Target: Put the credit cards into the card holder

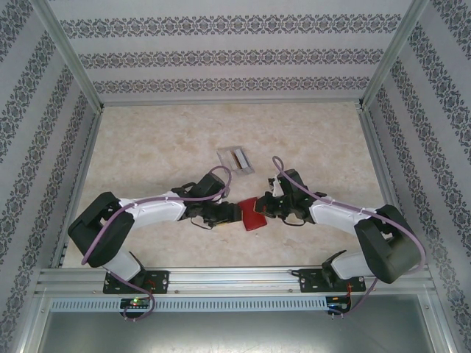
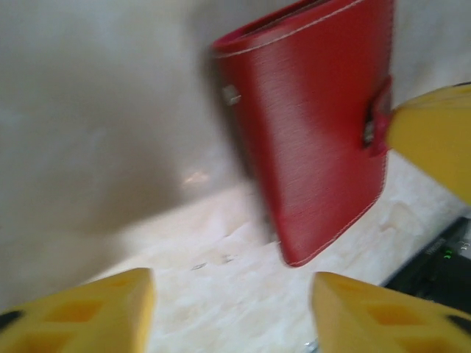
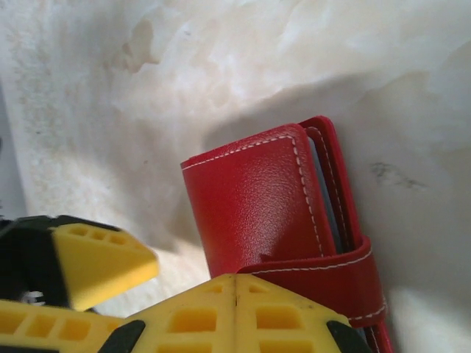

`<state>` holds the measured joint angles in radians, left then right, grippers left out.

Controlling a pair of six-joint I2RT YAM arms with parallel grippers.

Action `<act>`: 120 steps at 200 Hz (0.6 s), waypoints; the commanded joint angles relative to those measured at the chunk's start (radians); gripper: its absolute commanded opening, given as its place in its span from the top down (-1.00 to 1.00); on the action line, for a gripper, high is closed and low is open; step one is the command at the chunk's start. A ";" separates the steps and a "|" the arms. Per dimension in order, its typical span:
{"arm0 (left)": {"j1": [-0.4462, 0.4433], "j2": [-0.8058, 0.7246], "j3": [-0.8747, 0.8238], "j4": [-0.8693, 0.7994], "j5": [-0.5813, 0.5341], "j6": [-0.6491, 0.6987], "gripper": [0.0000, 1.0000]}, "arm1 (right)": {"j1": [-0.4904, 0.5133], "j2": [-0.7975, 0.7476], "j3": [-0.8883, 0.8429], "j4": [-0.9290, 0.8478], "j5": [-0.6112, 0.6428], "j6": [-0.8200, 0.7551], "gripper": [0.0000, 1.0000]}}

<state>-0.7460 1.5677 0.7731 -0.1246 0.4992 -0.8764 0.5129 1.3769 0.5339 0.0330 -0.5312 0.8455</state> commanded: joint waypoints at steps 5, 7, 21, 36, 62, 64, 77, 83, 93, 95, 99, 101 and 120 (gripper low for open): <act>0.007 -0.035 -0.052 0.164 0.051 -0.035 -0.40 | 0.003 -0.066 0.026 0.041 -0.049 0.087 1.00; 0.008 -0.033 -0.050 0.165 0.052 -0.035 -0.41 | 0.002 -0.069 0.026 0.038 -0.046 0.088 1.00; 0.009 -0.015 -0.037 0.159 0.059 -0.030 -0.42 | -0.005 -0.068 0.026 0.032 -0.039 0.108 1.00; 0.008 0.003 -0.028 0.162 0.052 -0.033 -0.42 | -0.016 -0.037 0.016 0.058 -0.065 0.153 1.00; 0.015 0.037 -0.025 0.200 0.059 -0.046 -0.36 | -0.011 0.023 -0.010 0.108 -0.080 0.198 1.00; 0.016 0.040 -0.024 0.202 0.062 -0.047 -0.36 | -0.011 0.028 -0.014 0.117 -0.081 0.203 1.00; 0.018 0.056 -0.026 0.219 0.060 -0.060 -0.33 | -0.010 0.057 -0.033 0.169 -0.102 0.239 1.00; 0.017 0.060 -0.031 0.234 0.059 -0.068 -0.32 | -0.009 0.067 -0.036 0.179 -0.105 0.246 1.00; 0.017 0.074 -0.043 0.261 0.058 -0.081 -0.30 | -0.005 0.075 -0.035 0.170 -0.097 0.231 1.00; 0.017 0.077 -0.045 0.265 0.060 -0.081 -0.29 | -0.004 0.077 -0.033 0.164 -0.093 0.227 1.00; 0.017 0.084 -0.047 0.272 0.061 -0.084 -0.28 | -0.004 0.079 -0.034 0.154 -0.086 0.221 1.00; 0.017 0.088 -0.049 0.276 0.063 -0.085 -0.28 | -0.004 0.080 -0.034 0.151 -0.082 0.217 1.00; 0.017 0.121 -0.042 0.293 0.079 -0.096 -0.23 | -0.005 0.100 -0.037 0.142 -0.065 0.205 1.00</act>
<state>-0.7376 1.6505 0.7345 0.0879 0.5503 -0.9394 0.5064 1.4532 0.5056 0.1486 -0.5964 1.0485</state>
